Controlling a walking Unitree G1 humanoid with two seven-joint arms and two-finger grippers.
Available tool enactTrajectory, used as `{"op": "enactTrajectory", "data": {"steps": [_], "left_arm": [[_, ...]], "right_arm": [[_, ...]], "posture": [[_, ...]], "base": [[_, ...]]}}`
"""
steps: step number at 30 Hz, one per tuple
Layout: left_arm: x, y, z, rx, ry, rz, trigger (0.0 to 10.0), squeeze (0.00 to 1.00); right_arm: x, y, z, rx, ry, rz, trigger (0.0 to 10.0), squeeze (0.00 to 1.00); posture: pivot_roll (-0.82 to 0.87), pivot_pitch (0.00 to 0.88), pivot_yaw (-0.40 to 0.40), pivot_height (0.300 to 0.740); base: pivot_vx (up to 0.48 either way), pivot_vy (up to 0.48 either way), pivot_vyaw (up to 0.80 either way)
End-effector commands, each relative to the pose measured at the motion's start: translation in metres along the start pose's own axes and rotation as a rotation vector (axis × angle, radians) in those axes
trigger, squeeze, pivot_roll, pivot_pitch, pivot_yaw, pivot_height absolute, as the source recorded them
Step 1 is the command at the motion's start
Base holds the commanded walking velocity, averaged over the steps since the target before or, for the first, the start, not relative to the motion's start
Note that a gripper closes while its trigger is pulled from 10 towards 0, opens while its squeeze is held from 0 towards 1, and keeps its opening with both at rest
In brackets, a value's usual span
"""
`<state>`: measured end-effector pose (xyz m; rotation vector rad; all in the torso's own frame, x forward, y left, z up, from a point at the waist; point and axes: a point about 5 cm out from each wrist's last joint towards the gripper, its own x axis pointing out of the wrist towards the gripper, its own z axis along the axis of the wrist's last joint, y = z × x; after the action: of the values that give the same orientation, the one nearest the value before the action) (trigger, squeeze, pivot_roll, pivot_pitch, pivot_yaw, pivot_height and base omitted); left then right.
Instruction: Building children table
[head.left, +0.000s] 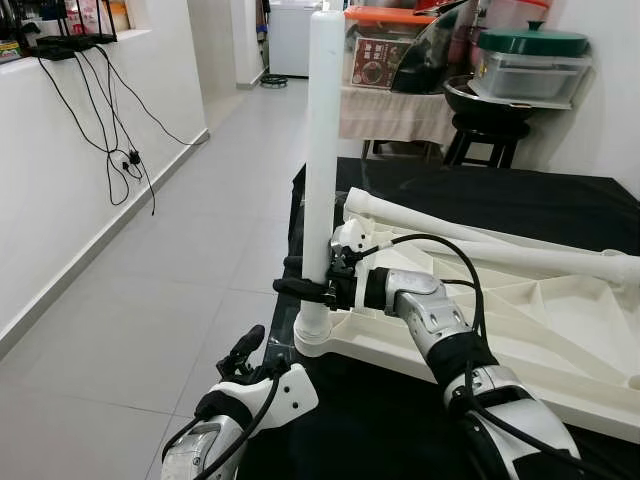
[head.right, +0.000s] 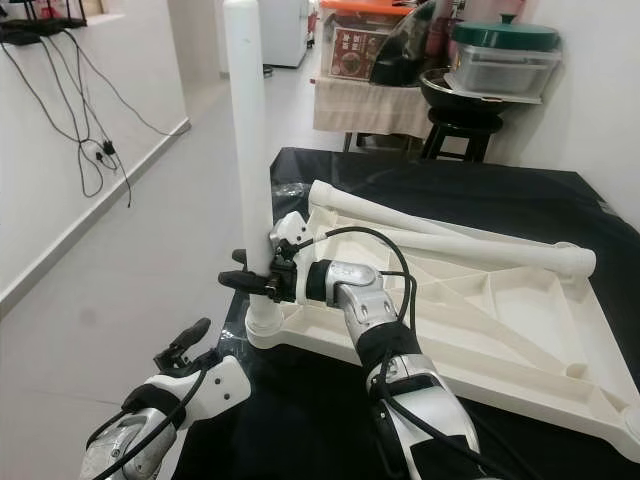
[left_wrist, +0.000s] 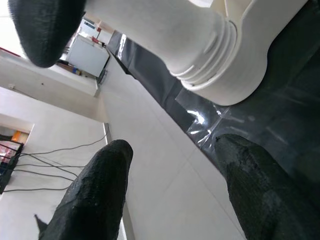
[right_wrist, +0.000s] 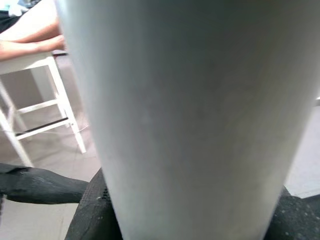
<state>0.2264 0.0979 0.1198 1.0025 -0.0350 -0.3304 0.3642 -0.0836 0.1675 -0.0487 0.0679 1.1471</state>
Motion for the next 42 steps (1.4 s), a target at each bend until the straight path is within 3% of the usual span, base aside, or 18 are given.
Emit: {"op": "enactTrajectory", "data": {"steps": [1,6,9,11,18,19,20,21,22,23,26,27,28,30,31,33,35,42], "left_arm": [[0.000,-0.003,-0.005,-0.004,0.015,-0.011,10.0,0.00],[0.001,-0.003,-0.005,-0.003,0.014,-0.011,10.0,0.00],[0.002,-0.003,-0.007,-0.004,0.015,-0.011,10.0,0.00],[0.004,-0.004,-0.007,-0.004,0.015,-0.013,10.0,0.00],[0.004,-0.005,-0.007,-0.003,0.016,-0.013,10.0,0.00],[0.004,-0.005,-0.007,-0.004,0.016,-0.013,10.0,0.00],[0.004,-0.005,-0.007,-0.004,0.016,-0.013,10.0,0.00],[0.005,-0.005,-0.007,-0.004,0.016,-0.013,10.0,0.00],[0.005,-0.005,-0.007,-0.004,0.016,-0.013,10.0,0.00],[0.005,-0.005,-0.006,-0.005,0.016,-0.013,10.0,0.00],[0.006,-0.005,-0.006,-0.005,0.015,-0.013,10.0,0.00],[0.007,-0.006,-0.006,-0.006,0.015,-0.013,10.0,0.00],[0.008,-0.006,-0.006,-0.006,0.015,-0.013,10.0,0.00],[0.008,-0.006,-0.006,-0.006,0.015,-0.013,10.0,0.00],[0.008,-0.006,-0.007,-0.006,0.015,-0.013,10.0,0.00],[0.008,-0.006,-0.007,-0.006,0.015,-0.013,10.0,0.00],[0.009,-0.005,-0.007,-0.007,0.015,-0.013,10.0,0.00],[0.009,-0.004,-0.009,-0.008,0.018,-0.012,10.0,0.00]], "right_arm": [[-0.005,0.001,-0.020,0.106,0.033,-0.253,0.0,0.00],[-0.006,0.002,-0.031,0.188,0.036,-0.443,0.0,0.00],[0.001,0.037,-0.063,0.272,0.039,-0.678,0.0,0.00],[0.000,0.037,-0.064,0.227,0.031,-0.808,0.0,0.00],[0.001,0.025,-0.052,0.174,0.030,-0.847,0.0,0.00],[0.004,0.024,-0.050,0.155,0.062,-0.846,7.5,0.00],[0.004,0.024,-0.050,0.155,0.062,-0.846,7.5,0.00],[0.009,0.024,-0.046,0.140,0.066,-0.801,10.0,0.00],[0.009,0.024,-0.046,0.140,0.066,-0.801,10.0,0.00],[0.012,0.022,-0.039,0.129,0.049,-0.741,10.0,1.00],[0.015,0.011,-0.025,0.131,0.002,-0.647,10.0,1.00],[0.016,0.005,-0.015,0.093,-0.006,-0.571,10.0,0.82],[0.016,0.000,-0.006,0.048,-0.007,-0.501,10.0,0.40],[0.016,0.000,-0.006,0.048,-0.007,-0.501,10.0,0.40],[0.017,-0.003,0.000,0.014,-0.005,-0.440,10.0,0.00],[0.017,-0.003,0.000,0.014,-0.005,-0.440,10.0,0.00],[0.019,-0.004,0.015,-0.086,0.017,-0.240,10.0,0.00],[0.022,0.004,0.024,-0.148,0.108,0.121,9.5,0.00]], "posture": [[0.07,0.000,-0.076,0.740],[0.07,0.000,-0.076,0.740],[0.05,0.000,-0.065,0.740],[0.04,0.000,-0.063,0.740],[0.04,0.000,-0.066,0.740],[0.05,0.000,-0.064,0.740],[0.05,0.000,-0.064,0.740],[0.05,0.000,-0.066,0.740],[0.05,0.000,-0.066,0.740],[0.05,0.000,-0.071,0.740],[0.05,0.000,-0.070,0.740],[0.05,0.000,-0.070,0.740],[0.05,0.000,-0.069,0.740],[0.05,0.000,-0.069,0.740],[0.05,0.000,-0.067,0.740],[0.05,0.000,-0.067,0.740],[0.05,0.000,-0.062,0.740],[0.06,0.000,-0.056,0.740]], "base": [[0.000,0.000,0.00],[0.000,0.000,0.00],[0.000,0.000,0.00],[0.000,0.000,0.00],[0.000,0.000,0.00],[0.000,0.000,0.00],[0.000,0.000,0.00],[0.000,0.000,0.00],[0.000,0.000,0.00],[0.000,0.000,0.00],[0.000,0.000,0.00],[0.000,0.000,0.00],[0.000,0.000,0.00],[0.000,0.000,0.00],[0.000,0.000,0.00],[0.000,0.000,0.00],[0.000,0.000,0.00],[0.000,0.000,0.00]]}}
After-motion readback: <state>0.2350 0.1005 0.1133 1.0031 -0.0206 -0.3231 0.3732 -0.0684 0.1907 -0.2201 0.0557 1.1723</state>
